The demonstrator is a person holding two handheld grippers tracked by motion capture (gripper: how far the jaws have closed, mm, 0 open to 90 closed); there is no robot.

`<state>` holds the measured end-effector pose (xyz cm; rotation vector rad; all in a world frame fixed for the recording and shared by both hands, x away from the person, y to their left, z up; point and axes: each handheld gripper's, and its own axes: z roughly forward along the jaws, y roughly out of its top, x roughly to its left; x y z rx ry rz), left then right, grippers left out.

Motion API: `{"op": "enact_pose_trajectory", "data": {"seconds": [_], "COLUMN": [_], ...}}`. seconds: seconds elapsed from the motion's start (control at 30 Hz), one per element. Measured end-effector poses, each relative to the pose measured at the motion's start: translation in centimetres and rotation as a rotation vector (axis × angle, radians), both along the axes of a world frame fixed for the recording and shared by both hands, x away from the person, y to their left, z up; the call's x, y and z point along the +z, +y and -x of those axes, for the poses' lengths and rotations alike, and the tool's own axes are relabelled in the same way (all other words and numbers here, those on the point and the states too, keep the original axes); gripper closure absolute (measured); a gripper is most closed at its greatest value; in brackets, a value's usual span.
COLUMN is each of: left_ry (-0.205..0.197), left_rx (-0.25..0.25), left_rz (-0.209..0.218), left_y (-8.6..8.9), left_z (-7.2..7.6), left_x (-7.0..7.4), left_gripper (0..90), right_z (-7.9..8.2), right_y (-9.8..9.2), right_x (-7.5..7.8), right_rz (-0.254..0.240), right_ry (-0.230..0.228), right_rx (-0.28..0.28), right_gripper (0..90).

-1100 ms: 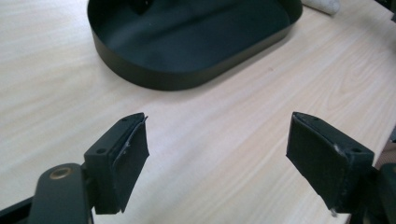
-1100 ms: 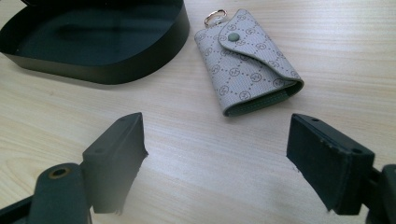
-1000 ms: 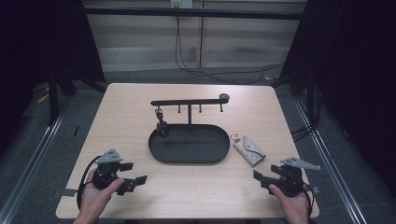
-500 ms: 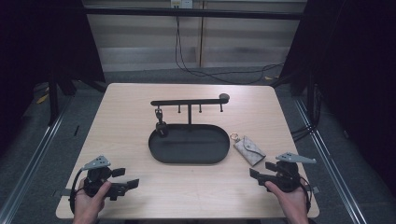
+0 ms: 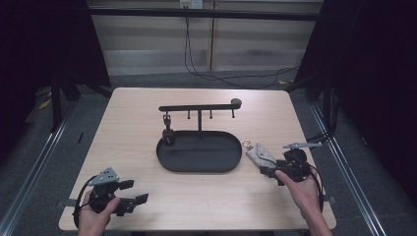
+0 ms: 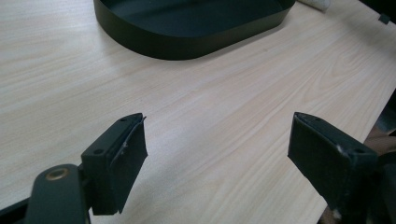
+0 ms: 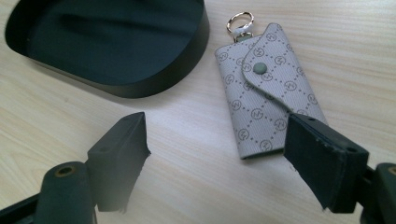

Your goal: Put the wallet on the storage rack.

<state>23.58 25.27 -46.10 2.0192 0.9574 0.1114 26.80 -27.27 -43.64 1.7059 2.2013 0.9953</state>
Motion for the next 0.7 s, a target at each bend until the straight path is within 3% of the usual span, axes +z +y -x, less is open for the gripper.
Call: {"op": "enact_pose_trajectory", "data": {"seconds": [0.13,0.2,0.3,0.53,0.67,0.7], "left_ry": [-0.024,-0.009,-0.006,0.008,0.011,0.013], "left_rx": [0.006,0.005,0.008,0.017,0.020,0.022], "left_rz": [-0.018,0.012,0.022,0.012,0.003,0.008], "left_y": [-0.2,-0.1,0.1,0.2,0.3,0.3], "left_z": [0.0,-0.1,-0.2,-0.4,-0.4,-0.4], "left_x": [0.1,0.0,0.0,-0.1,0.0,0.0], "left_gripper": [19.1,19.1,18.6,18.7,19.0,19.0], "right_z": [-1.3,-1.8,-2.6,-4.0,-5.0,-5.2], "right_y": [0.2,0.2,0.1,0.1,0.2,0.2], "right_x": [0.0,0.0,-0.2,0.2,-0.2,-0.2], "right_rz": [0.022,0.036,0.059,0.096,0.128,0.135], "right_ry": [0.026,0.036,0.061,0.098,0.192,0.196], "right_rx": [0.002,0.006,0.016,0.031,0.039,0.044], "right_gripper": [21.9,21.8,21.2,18.1,18.9,19.2]}}
